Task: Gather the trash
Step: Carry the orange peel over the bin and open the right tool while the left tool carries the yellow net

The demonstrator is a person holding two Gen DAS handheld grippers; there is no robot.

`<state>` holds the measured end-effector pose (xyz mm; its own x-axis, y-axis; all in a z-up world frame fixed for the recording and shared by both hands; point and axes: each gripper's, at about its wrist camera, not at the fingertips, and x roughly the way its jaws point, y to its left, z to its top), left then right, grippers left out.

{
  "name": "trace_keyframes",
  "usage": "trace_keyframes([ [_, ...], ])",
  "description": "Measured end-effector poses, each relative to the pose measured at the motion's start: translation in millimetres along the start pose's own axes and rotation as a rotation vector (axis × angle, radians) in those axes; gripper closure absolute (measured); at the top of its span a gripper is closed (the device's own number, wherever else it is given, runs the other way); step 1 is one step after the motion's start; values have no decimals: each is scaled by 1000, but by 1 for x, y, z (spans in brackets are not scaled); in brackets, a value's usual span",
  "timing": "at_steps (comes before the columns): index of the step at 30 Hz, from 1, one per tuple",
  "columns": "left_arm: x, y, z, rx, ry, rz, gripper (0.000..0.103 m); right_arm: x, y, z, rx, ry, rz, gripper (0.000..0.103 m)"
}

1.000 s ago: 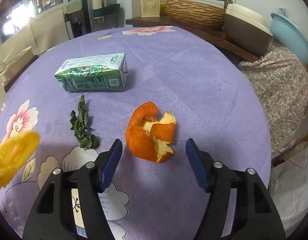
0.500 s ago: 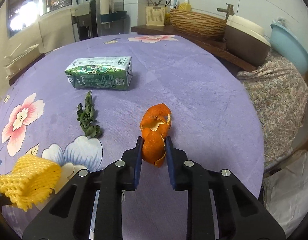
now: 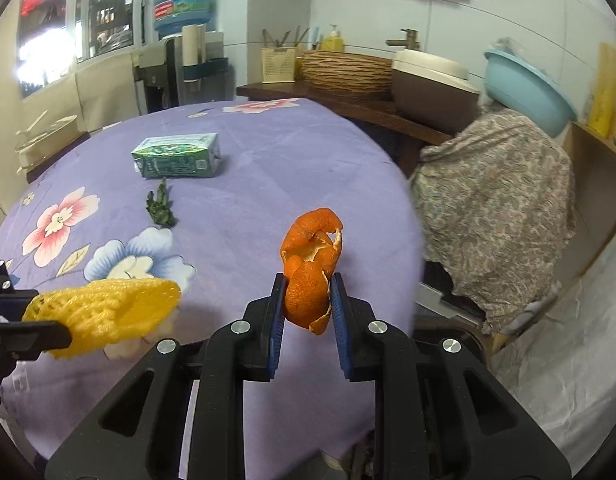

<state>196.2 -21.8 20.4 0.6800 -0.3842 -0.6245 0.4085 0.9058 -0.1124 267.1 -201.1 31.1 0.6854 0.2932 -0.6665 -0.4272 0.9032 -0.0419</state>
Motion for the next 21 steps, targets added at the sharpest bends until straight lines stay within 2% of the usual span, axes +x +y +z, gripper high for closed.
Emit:
trace_keyframes([
  [5,13,-33,10,36,-3,-65,87,-23,-43,-25,46,-8,-68,80],
  [10,24,-60,18,33,-15,-134,87,-31,-88,-58,119,30,-127,80],
  [14,39,-79,27,28,-12,-175,87,-19,-115,-87,166,90,-151,80],
  [21,74,-112,35,32,5,-212,87,18,-139,-134,228,204,-169,80],
])
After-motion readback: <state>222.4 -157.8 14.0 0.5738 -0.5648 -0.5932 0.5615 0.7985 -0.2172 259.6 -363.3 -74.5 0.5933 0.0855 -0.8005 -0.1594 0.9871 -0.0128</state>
